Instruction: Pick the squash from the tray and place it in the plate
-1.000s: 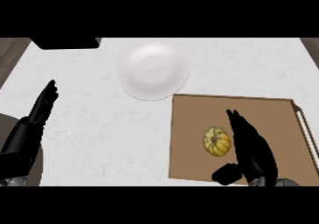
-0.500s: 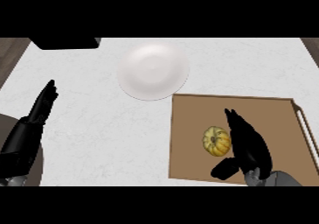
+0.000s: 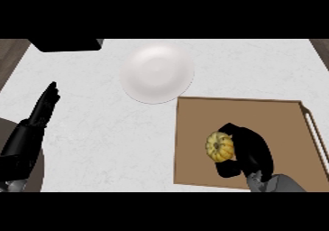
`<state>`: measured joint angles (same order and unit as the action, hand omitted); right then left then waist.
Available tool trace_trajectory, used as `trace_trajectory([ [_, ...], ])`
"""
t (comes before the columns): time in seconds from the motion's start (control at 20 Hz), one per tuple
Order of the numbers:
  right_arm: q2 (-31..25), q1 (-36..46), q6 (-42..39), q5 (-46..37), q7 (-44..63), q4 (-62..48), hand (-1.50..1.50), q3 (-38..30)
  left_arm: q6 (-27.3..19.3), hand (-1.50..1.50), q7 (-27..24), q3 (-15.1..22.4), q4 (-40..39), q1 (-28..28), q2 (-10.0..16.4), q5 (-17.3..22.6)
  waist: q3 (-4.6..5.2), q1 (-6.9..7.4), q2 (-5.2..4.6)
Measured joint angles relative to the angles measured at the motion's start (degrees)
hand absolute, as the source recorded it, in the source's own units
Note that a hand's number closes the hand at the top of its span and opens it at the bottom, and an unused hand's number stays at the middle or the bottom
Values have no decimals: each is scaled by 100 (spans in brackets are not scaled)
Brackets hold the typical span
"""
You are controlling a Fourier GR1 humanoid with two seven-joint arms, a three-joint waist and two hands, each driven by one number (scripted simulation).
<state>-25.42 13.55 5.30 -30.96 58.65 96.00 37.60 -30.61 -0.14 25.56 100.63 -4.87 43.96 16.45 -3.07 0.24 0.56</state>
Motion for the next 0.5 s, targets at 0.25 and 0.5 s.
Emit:
trace_trajectory([
  [0.25,-75,165,-67,32,-218,-289,150,-179,26,0,-65,0,-26,-45,-14,30,-5,42,-18],
  [0.5,-710,718,-573,548,-1122,-1059,150,-832,14,0,61,83,114,-209,-19,-26,14,268,-130],
])
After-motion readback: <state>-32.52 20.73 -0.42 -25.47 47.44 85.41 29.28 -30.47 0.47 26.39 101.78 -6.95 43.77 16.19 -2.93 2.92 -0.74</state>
